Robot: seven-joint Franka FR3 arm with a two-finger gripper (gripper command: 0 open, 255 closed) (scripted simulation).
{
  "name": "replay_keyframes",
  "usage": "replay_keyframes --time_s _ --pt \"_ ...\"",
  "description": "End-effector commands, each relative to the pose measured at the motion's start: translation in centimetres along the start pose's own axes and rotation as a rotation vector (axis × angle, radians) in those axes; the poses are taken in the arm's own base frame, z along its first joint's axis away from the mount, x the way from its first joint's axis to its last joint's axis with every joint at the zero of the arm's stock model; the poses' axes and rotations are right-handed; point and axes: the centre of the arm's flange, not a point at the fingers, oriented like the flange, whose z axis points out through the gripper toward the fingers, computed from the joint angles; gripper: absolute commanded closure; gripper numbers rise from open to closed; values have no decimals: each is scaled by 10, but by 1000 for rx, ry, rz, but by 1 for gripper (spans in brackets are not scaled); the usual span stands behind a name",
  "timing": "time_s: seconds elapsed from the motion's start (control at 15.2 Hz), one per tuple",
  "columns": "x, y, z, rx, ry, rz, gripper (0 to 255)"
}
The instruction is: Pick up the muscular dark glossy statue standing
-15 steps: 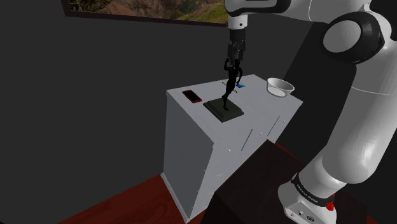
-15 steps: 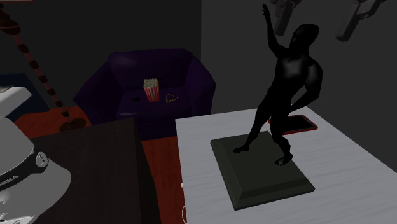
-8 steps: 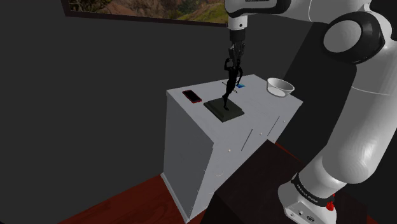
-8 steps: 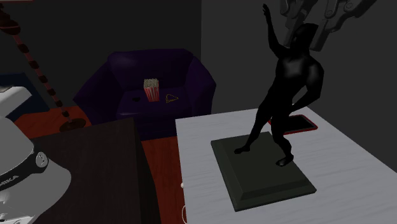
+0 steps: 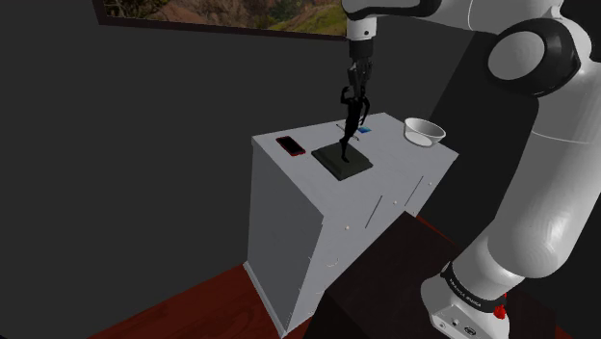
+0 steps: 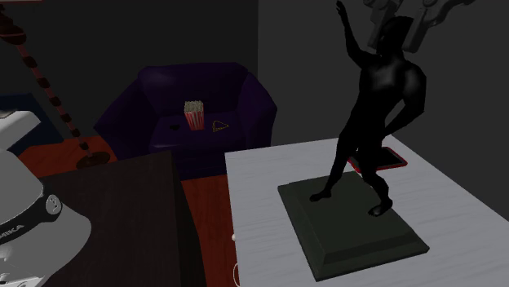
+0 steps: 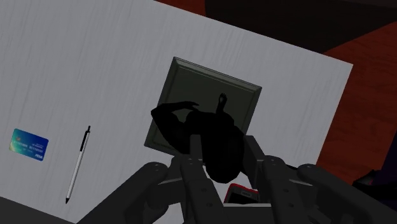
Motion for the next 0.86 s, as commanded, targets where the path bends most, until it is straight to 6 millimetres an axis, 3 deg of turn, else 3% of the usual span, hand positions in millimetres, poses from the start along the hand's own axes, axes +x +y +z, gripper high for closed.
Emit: replay_keyframes --time_s 0.0,0.66,0.79 --pt "-2 0 -11 0 1 0 255" --pt "-16 5 -62 0 1 0 255" --pt "-17 5 -63 0 1 0 255"
